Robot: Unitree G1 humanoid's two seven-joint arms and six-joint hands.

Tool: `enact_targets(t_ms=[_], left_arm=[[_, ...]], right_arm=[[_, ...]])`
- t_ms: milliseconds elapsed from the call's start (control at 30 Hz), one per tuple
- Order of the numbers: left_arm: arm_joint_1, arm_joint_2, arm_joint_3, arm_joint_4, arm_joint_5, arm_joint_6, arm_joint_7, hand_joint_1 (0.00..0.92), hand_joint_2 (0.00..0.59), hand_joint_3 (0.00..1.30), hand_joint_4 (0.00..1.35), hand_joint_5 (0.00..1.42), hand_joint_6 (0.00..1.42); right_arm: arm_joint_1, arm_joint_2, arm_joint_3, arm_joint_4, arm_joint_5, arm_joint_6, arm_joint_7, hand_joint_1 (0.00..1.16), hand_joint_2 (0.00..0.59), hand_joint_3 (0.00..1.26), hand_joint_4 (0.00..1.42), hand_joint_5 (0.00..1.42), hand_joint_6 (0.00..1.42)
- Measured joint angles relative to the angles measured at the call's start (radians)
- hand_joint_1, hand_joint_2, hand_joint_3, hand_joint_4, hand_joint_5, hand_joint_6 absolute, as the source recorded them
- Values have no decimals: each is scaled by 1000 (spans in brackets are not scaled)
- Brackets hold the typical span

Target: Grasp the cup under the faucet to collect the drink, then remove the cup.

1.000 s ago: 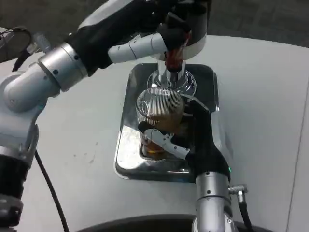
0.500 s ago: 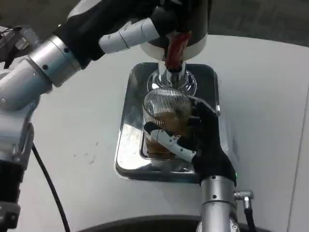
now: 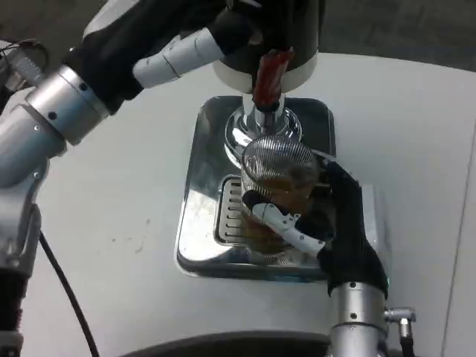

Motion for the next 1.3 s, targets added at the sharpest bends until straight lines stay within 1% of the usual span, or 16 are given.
enact_targets(t_ms=[100,333,667,767,867,1033,1167,1300], left_arm=[[16,0,7,-10,-4,9,4,0,1,237,280,411,273],[45,1,26,-44,-15,31,20,0,0,237,283,413,279],[83,5,37,-108,-28,62,38,0,0,237,289,414,283],[106,12,60,-139,-35,75,42,0,0,237,289,414,283],[134,29,81,-172,-45,88,58,0,0,237,289,414,289],[211,50,137,-228,-76,128,78,0,0,237,289,414,294],[256,66,169,-261,-89,145,88,0,0,248,290,423,298],[320,72,203,-300,-105,157,109,0,0,249,292,427,299]], right_arm=[[22,-7,-2,-28,-1,7,11,760,251,614,670,675,414],[83,-24,-12,-109,-27,19,43,760,251,617,680,689,419],[159,-35,-14,-193,-41,22,80,760,251,636,694,708,428],[178,-35,-15,-209,-51,24,88,760,251,644,697,718,431],[199,-36,-15,-230,-59,29,99,760,251,645,697,719,431],[239,-41,-16,-277,-73,33,125,760,251,653,714,732,444],[272,-45,-16,-320,-83,36,141,760,251,656,715,735,445],[301,-45,-15,-348,-86,40,159,760,251,667,724,739,445]])
